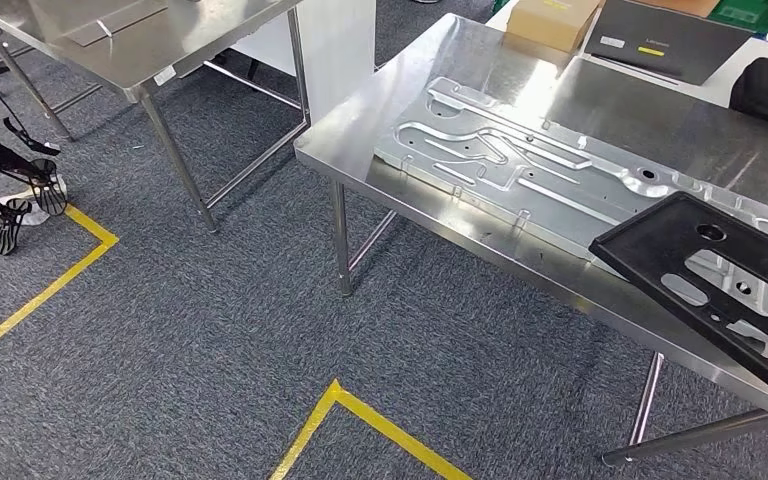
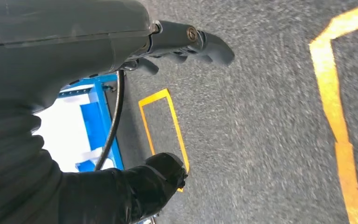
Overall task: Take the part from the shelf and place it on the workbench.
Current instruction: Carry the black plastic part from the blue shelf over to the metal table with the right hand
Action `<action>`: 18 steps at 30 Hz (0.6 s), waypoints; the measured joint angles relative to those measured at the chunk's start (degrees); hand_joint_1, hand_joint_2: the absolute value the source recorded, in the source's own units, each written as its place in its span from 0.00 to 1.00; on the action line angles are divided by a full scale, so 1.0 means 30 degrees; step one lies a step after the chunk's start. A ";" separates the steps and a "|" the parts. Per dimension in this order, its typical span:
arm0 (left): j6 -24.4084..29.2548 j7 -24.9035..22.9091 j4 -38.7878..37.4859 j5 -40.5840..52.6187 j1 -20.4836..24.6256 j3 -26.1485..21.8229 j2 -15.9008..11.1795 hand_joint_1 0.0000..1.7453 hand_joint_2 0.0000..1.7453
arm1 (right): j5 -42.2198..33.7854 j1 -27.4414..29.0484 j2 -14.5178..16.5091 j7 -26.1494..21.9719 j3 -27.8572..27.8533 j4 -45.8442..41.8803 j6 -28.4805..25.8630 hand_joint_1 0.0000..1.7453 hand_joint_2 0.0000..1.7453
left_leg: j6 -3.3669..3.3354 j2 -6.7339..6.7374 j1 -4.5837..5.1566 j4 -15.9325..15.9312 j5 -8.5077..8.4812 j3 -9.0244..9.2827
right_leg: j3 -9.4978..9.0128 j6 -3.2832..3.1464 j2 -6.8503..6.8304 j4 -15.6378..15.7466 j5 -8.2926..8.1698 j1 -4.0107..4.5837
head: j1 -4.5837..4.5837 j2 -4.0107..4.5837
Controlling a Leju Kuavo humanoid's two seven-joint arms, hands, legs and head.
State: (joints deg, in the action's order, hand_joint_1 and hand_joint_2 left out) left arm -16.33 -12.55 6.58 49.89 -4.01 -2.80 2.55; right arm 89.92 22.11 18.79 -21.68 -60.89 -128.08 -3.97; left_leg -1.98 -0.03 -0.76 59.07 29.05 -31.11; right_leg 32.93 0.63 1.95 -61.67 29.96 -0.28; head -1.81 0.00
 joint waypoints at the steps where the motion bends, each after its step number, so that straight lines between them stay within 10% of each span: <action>1: -0.0009 0.0000 0.0000 -0.0020 -0.0010 0.0000 0.0000 0.00 1.00 | 0.0000 0.0090 -0.0011 0.0115 0.0131 0.0007 -0.0002 1.00 1.00 | -0.0069 0.0041 -0.0007 -0.0023 -0.0025 -0.0013 | 0.0408 0.0088 -0.0230 -0.0928 0.0576 -0.0026 | 0.0002 0.0000; 5: -0.0005 0.0018 0.0000 -0.0067 -0.0045 0.0000 -0.0011 0.00 1.00 | 0.0000 0.0374 -0.0104 0.0661 0.0623 0.0064 0.0020 1.00 1.00 | -0.0124 0.0213 0.0053 -0.0019 0.0004 -0.0047 | 0.2280 0.0260 -0.0520 -0.4786 0.1972 -0.0143 | -0.0002 0.0000; 9: -0.0009 0.0053 0.0000 -0.0151 -0.0028 0.0000 0.0004 0.00 1.00 | 0.0000 0.0750 -0.0499 0.1538 0.1136 0.0171 0.0053 1.00 1.00 | -0.0016 0.0246 0.0082 -0.0009 0.0143 0.0155 | 0.0182 0.0041 -0.0679 -0.0412 -0.0363 -0.0091 | 0.0000 0.0000; 15: -0.0009 0.0095 0.0000 -0.0200 0.0023 0.0000 0.0005 0.00 1.00 | 0.0000 0.1513 -0.1410 0.3509 0.2553 0.0382 0.0155 1.00 1.00 | 0.0494 0.0289 0.0067 0.0350 0.0526 0.0068 | -0.0446 -0.0544 -0.0616 0.1119 -0.0671 -0.0008 | -0.0026 -0.0002; 18: -0.0027 0.0133 0.0000 -0.0228 0.0034 0.0004 0.0006 0.00 1.00 | 0.0000 0.1754 -0.1756 0.4113 0.3384 0.0470 0.0248 1.00 1.00 | 0.0600 0.0184 0.0043 0.3475 0.2093 -0.1441 | -0.0570 -0.0786 -0.0621 0.1276 -0.0711 0.0005 | -0.0044 0.0000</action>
State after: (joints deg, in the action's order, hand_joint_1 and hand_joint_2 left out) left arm -16.41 -12.15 6.58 49.21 -3.91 -2.79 2.56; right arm 89.92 27.37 13.52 -9.34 -50.74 -126.67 -3.23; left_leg -0.18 0.52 -0.63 69.50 35.33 -35.43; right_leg 31.22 -1.73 0.09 -57.84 27.82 -0.27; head -1.94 0.00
